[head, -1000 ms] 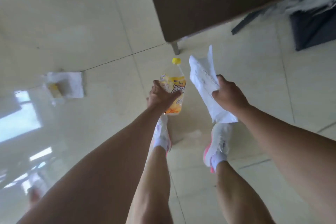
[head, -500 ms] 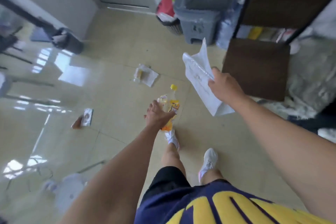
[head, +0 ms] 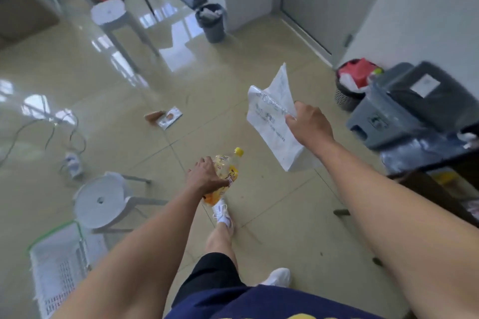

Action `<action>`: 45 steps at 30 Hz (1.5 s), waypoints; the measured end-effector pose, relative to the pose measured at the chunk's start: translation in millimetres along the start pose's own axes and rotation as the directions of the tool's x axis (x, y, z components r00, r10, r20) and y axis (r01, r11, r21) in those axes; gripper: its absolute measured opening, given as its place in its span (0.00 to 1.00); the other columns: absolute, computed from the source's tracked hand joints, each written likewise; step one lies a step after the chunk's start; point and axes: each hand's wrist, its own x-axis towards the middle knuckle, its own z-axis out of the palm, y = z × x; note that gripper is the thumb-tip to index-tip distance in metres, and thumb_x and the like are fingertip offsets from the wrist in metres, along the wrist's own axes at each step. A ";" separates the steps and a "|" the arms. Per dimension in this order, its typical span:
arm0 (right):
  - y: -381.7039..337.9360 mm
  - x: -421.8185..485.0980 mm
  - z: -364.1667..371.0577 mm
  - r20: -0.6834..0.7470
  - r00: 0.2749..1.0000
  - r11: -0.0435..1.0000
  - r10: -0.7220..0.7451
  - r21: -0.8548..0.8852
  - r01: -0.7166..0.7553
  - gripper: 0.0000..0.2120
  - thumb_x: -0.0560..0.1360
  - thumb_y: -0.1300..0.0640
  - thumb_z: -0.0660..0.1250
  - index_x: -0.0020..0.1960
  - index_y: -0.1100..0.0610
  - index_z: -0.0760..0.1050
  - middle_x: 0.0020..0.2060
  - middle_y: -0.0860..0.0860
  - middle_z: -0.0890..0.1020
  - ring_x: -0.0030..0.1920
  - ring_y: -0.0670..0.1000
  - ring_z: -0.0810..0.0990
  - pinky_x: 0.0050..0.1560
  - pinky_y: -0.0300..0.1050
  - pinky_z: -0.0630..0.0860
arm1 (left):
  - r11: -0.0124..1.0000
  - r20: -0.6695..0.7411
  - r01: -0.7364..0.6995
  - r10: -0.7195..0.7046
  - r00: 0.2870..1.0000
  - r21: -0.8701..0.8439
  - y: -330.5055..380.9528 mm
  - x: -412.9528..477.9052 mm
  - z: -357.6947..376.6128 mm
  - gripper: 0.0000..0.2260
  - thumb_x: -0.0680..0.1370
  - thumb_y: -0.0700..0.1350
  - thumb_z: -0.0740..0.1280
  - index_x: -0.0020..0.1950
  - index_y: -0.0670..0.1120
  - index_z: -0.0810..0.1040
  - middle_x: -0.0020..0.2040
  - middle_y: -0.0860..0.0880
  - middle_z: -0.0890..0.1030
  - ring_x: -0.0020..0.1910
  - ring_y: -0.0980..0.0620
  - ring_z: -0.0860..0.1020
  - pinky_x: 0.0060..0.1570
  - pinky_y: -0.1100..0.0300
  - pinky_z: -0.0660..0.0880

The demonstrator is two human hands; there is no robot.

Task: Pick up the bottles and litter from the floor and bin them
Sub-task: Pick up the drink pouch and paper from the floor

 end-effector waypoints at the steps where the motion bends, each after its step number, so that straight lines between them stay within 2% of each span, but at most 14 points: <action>1: -18.8 18.5 7.7 0.012 1.000 1.000 -0.009 -0.015 0.009 0.11 0.78 0.50 0.61 0.45 0.58 0.71 0.37 0.52 0.75 0.39 0.60 0.74 0.37 0.48 0.68 | 1.000 0.016 0.021 -0.021 1.000 -0.007 -16.1 14.0 -7.4 0.41 0.66 0.68 0.74 0.69 0.44 0.69 0.65 0.44 0.76 0.66 0.43 0.74 0.62 0.48 0.72; 7: -133.7 135.4 44.8 0.125 0.992 0.995 0.008 -0.097 0.005 0.11 0.79 0.50 0.62 0.45 0.58 0.71 0.42 0.54 0.79 0.41 0.60 0.77 0.37 0.47 0.69 | 0.995 0.121 0.099 -0.096 0.988 -0.024 -100.4 111.4 -75.4 0.38 0.65 0.70 0.73 0.65 0.46 0.72 0.59 0.48 0.77 0.58 0.46 0.77 0.50 0.54 0.73; 10: -190.2 195.3 42.0 0.112 0.994 0.993 -0.001 -0.119 0.014 0.10 0.79 0.51 0.61 0.46 0.58 0.71 0.44 0.55 0.80 0.43 0.61 0.78 0.39 0.48 0.72 | 0.997 0.094 0.078 -0.075 0.993 -0.029 -126.0 163.8 -134.9 0.37 0.66 0.70 0.72 0.65 0.47 0.72 0.60 0.48 0.77 0.60 0.46 0.77 0.47 0.54 0.70; 13: -235.6 249.9 30.5 0.069 0.997 0.991 -0.016 -0.135 0.025 0.11 0.80 0.51 0.62 0.46 0.58 0.71 0.44 0.57 0.80 0.45 0.62 0.79 0.41 0.51 0.76 | 0.996 -0.012 0.063 -0.064 0.998 -0.060 -137.6 215.5 -201.0 0.36 0.68 0.69 0.71 0.66 0.46 0.70 0.62 0.47 0.78 0.62 0.45 0.78 0.48 0.53 0.71; 16: -269.0 310.9 20.5 0.041 0.999 0.990 -0.027 -0.138 0.032 0.12 0.80 0.50 0.62 0.47 0.60 0.73 0.44 0.57 0.80 0.44 0.62 0.79 0.43 0.54 0.80 | 0.992 -0.081 0.048 -0.058 0.995 -0.119 -137.5 272.0 -258.7 0.39 0.70 0.67 0.72 0.71 0.44 0.67 0.66 0.46 0.77 0.66 0.44 0.76 0.58 0.50 0.74; 18: -283.9 355.7 17.1 0.017 1.000 0.991 -0.024 -0.134 0.026 0.12 0.80 0.50 0.63 0.46 0.60 0.73 0.43 0.57 0.81 0.43 0.62 0.79 0.43 0.54 0.80 | 0.993 -0.091 0.028 -0.038 0.995 -0.114 -132.7 314.1 -291.7 0.38 0.70 0.66 0.73 0.69 0.43 0.68 0.65 0.44 0.77 0.66 0.43 0.76 0.61 0.48 0.74; 22: -300.5 457.1 23.2 0.011 1.000 0.992 -0.015 -0.127 0.016 0.12 0.80 0.49 0.63 0.47 0.58 0.73 0.45 0.57 0.81 0.45 0.62 0.80 0.44 0.54 0.80 | 0.997 -0.073 0.008 -0.013 0.997 -0.072 -115.4 405.5 -345.4 0.36 0.70 0.66 0.73 0.68 0.45 0.68 0.63 0.45 0.78 0.63 0.43 0.77 0.52 0.51 0.73; 26: -312.2 570.6 35.4 0.062 0.998 0.994 0.016 -0.113 -0.009 0.10 0.80 0.50 0.63 0.45 0.56 0.71 0.45 0.55 0.81 0.44 0.61 0.79 0.40 0.48 0.74 | 0.994 -0.023 0.025 -0.027 0.999 -0.109 -95.0 501.4 -391.0 0.36 0.70 0.66 0.73 0.68 0.45 0.68 0.63 0.44 0.77 0.62 0.42 0.77 0.57 0.48 0.76; 30: -332.4 682.2 31.0 0.132 0.991 0.991 0.034 -0.131 -0.016 0.09 0.80 0.50 0.62 0.50 0.56 0.74 0.48 0.54 0.81 0.45 0.60 0.80 0.42 0.50 0.77 | 0.987 -0.007 0.066 -0.068 0.998 -0.146 -74.3 588.7 -446.5 0.34 0.70 0.65 0.73 0.66 0.45 0.68 0.61 0.44 0.78 0.59 0.42 0.77 0.47 0.53 0.72; 33: -359.1 753.7 19.5 0.158 0.986 0.986 0.045 -0.168 -0.018 0.10 0.81 0.50 0.62 0.53 0.56 0.74 0.50 0.55 0.80 0.47 0.60 0.80 0.45 0.52 0.78 | 0.976 -0.043 0.059 -0.070 0.997 -0.208 -59.9 642.6 -496.0 0.33 0.70 0.64 0.74 0.64 0.45 0.69 0.60 0.43 0.78 0.58 0.42 0.77 0.51 0.50 0.75; 35: -378.5 796.4 16.6 0.171 0.985 0.985 0.028 -0.172 0.002 0.09 0.81 0.50 0.61 0.51 0.56 0.73 0.49 0.55 0.80 0.47 0.60 0.80 0.44 0.50 0.76 | 0.982 -0.072 0.062 -0.076 0.994 -0.180 -53.0 675.0 -526.5 0.33 0.70 0.66 0.73 0.64 0.45 0.69 0.60 0.44 0.78 0.58 0.42 0.78 0.49 0.51 0.75; 39: -416.2 878.3 23.0 0.202 0.979 0.976 0.005 -0.216 0.039 0.10 0.81 0.50 0.60 0.51 0.57 0.73 0.46 0.54 0.80 0.45 0.59 0.80 0.41 0.48 0.76 | 0.982 -0.071 0.065 -0.078 0.994 -0.176 -47.5 748.7 -578.1 0.38 0.71 0.66 0.72 0.71 0.44 0.68 0.65 0.44 0.77 0.64 0.42 0.77 0.54 0.51 0.74; 42: -438.3 943.0 44.2 0.214 0.977 0.970 0.008 -0.237 0.044 0.10 0.82 0.50 0.59 0.51 0.56 0.73 0.45 0.53 0.80 0.44 0.58 0.80 0.43 0.50 0.78 | 0.981 -0.074 0.044 -0.059 0.996 -0.187 -52.1 816.3 -605.5 0.35 0.71 0.65 0.72 0.68 0.44 0.69 0.64 0.44 0.77 0.63 0.43 0.76 0.53 0.52 0.72; 45: -453.0 1015.6 75.5 0.218 0.975 0.960 0.034 -0.280 0.029 0.09 0.82 0.51 0.60 0.48 0.56 0.71 0.43 0.53 0.80 0.40 0.57 0.79 0.37 0.47 0.75 | 0.976 -0.071 0.053 -0.069 0.995 -0.210 -60.8 896.3 -624.2 0.34 0.71 0.66 0.72 0.67 0.45 0.69 0.64 0.45 0.76 0.64 0.44 0.76 0.56 0.51 0.73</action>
